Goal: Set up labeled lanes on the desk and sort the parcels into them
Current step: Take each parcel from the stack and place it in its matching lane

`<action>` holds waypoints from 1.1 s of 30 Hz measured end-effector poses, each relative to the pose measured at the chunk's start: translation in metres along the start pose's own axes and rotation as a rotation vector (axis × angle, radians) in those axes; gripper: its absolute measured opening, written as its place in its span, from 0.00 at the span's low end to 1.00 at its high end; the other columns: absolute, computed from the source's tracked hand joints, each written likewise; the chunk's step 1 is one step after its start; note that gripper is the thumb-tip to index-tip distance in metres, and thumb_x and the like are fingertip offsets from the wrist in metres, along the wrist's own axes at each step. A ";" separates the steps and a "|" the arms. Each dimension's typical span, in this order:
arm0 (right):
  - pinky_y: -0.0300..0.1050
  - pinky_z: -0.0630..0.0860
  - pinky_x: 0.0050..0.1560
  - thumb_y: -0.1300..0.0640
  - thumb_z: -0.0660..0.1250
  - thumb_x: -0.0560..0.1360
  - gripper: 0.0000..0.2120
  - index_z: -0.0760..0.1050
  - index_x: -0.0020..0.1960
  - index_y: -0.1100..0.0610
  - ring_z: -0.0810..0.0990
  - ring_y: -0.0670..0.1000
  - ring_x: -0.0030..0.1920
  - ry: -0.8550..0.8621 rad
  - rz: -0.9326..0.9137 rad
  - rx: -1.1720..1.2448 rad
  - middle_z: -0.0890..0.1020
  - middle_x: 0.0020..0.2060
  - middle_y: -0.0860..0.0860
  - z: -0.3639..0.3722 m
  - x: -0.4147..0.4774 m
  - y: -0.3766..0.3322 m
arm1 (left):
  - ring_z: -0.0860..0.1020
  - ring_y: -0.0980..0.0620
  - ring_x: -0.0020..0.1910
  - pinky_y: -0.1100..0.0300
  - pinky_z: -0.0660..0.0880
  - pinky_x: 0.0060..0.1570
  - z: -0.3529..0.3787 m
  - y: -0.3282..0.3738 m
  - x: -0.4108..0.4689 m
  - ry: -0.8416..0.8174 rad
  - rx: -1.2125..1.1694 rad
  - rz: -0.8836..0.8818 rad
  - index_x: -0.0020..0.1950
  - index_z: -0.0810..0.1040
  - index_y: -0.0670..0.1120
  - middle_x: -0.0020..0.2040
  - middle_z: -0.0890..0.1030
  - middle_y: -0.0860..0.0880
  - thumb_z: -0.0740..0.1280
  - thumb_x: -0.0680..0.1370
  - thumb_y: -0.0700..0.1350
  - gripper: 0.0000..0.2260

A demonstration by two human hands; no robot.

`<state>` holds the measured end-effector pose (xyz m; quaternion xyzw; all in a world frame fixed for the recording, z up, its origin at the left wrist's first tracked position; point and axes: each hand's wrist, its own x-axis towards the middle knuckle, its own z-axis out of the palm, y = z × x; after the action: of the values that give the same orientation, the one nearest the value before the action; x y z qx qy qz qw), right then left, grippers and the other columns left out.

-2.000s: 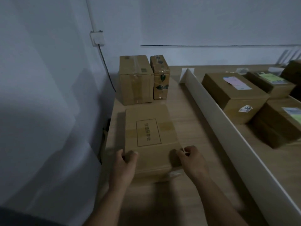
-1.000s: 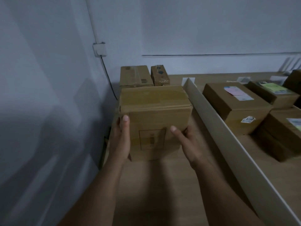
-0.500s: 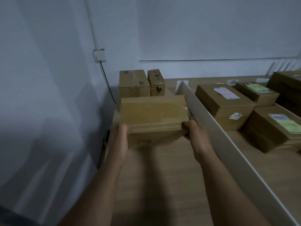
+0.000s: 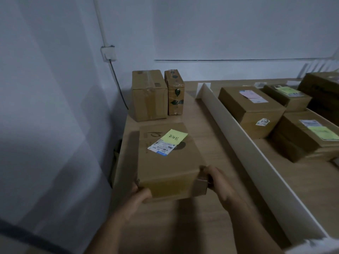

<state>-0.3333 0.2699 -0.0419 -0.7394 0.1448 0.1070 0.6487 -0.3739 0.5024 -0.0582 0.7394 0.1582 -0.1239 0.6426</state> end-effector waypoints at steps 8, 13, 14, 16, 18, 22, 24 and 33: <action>0.46 0.76 0.47 0.52 0.63 0.78 0.10 0.80 0.50 0.57 0.82 0.52 0.45 0.024 0.061 -0.122 0.84 0.47 0.54 0.011 0.007 0.019 | 0.76 0.54 0.60 0.55 0.73 0.58 -0.008 -0.026 0.025 -0.052 -0.089 -0.056 0.71 0.66 0.58 0.62 0.77 0.56 0.68 0.70 0.64 0.31; 0.51 0.75 0.50 0.55 0.65 0.77 0.09 0.79 0.48 0.61 0.81 0.57 0.47 0.065 0.041 -0.200 0.83 0.46 0.57 0.017 0.016 0.020 | 0.76 0.56 0.58 0.61 0.72 0.44 -0.005 -0.031 0.033 0.003 -0.031 -0.045 0.72 0.62 0.60 0.62 0.77 0.57 0.62 0.80 0.48 0.22; 0.52 0.75 0.51 0.55 0.65 0.77 0.09 0.79 0.49 0.61 0.81 0.58 0.48 0.071 0.054 -0.209 0.83 0.46 0.57 0.018 0.017 0.020 | 0.76 0.56 0.58 0.61 0.72 0.45 -0.005 -0.030 0.034 0.005 -0.028 -0.036 0.72 0.63 0.60 0.62 0.77 0.57 0.62 0.80 0.47 0.21; 0.53 0.75 0.53 0.53 0.66 0.76 0.11 0.77 0.52 0.61 0.80 0.58 0.49 0.083 0.073 -0.211 0.82 0.49 0.57 0.019 0.020 0.020 | 0.76 0.56 0.58 0.59 0.72 0.50 -0.005 -0.028 0.038 0.004 0.008 -0.025 0.71 0.64 0.60 0.61 0.77 0.56 0.61 0.80 0.46 0.20; 0.54 0.75 0.56 0.47 0.67 0.74 0.22 0.73 0.62 0.59 0.79 0.57 0.53 0.108 0.099 -0.276 0.80 0.55 0.56 0.020 0.022 0.021 | 0.76 0.55 0.58 0.58 0.71 0.56 -0.007 -0.024 0.043 0.011 0.041 -0.007 0.69 0.65 0.59 0.61 0.77 0.55 0.60 0.81 0.45 0.18; 0.54 0.79 0.52 0.35 0.66 0.69 0.41 0.58 0.74 0.54 0.79 0.58 0.54 0.109 0.162 -0.402 0.77 0.61 0.57 0.020 0.017 0.021 | 0.75 0.50 0.58 0.59 0.69 0.58 -0.011 -0.014 0.049 0.145 0.118 0.047 0.72 0.66 0.50 0.61 0.77 0.50 0.60 0.81 0.44 0.19; 0.52 0.81 0.44 0.38 0.66 0.70 0.42 0.54 0.76 0.54 0.82 0.59 0.48 0.085 0.194 -0.327 0.80 0.55 0.59 0.022 0.014 0.021 | 0.72 0.47 0.65 0.59 0.66 0.61 -0.011 -0.010 0.053 0.229 0.184 0.037 0.74 0.62 0.45 0.68 0.73 0.46 0.60 0.81 0.44 0.22; 0.52 0.69 0.66 0.41 0.67 0.73 0.40 0.55 0.76 0.56 0.68 0.58 0.69 0.232 0.094 -0.343 0.66 0.72 0.58 0.030 0.018 0.004 | 0.59 0.38 0.71 0.50 0.64 0.66 0.000 0.008 0.032 0.466 0.256 -0.232 0.76 0.42 0.38 0.74 0.52 0.36 0.65 0.73 0.63 0.48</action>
<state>-0.3167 0.2982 -0.0562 -0.8387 0.2327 0.0743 0.4867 -0.3415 0.5037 -0.0638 0.7999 0.3683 -0.0425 0.4719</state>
